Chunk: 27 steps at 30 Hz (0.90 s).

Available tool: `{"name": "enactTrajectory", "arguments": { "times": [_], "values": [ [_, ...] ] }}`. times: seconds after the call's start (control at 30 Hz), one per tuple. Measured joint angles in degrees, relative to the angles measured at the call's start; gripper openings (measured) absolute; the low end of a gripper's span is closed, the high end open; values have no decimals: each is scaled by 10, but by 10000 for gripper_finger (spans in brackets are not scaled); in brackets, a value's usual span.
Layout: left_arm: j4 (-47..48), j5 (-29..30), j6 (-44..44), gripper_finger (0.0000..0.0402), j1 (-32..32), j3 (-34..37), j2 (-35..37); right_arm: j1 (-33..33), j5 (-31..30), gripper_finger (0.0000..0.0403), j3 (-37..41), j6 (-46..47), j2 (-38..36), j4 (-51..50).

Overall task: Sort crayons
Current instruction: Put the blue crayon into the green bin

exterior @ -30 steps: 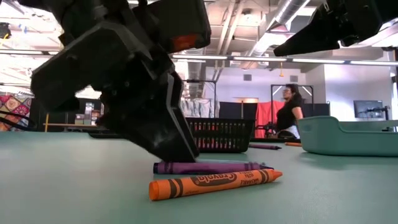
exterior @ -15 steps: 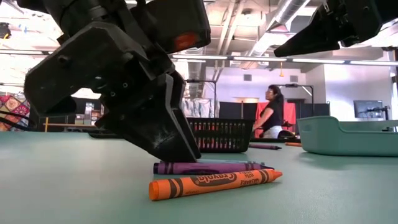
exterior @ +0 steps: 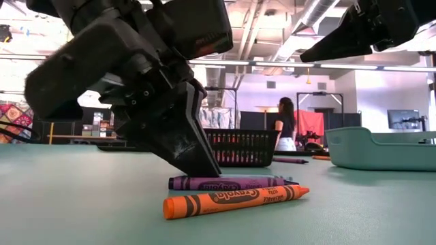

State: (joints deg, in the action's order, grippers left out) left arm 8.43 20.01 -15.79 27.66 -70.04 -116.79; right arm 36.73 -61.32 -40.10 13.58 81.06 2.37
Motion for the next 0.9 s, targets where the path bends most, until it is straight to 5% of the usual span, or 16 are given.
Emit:
{"name": "enactTrajectory", "arguments": {
  "times": [0.53,0.9],
  "values": [
    [73,127,57,16,-37,1,151,7,0,105,-7,-6,0,-2],
    [126,114,132,16,-167,1,202,10,-1,105,-8,-6,0,-1]
  ]
}}
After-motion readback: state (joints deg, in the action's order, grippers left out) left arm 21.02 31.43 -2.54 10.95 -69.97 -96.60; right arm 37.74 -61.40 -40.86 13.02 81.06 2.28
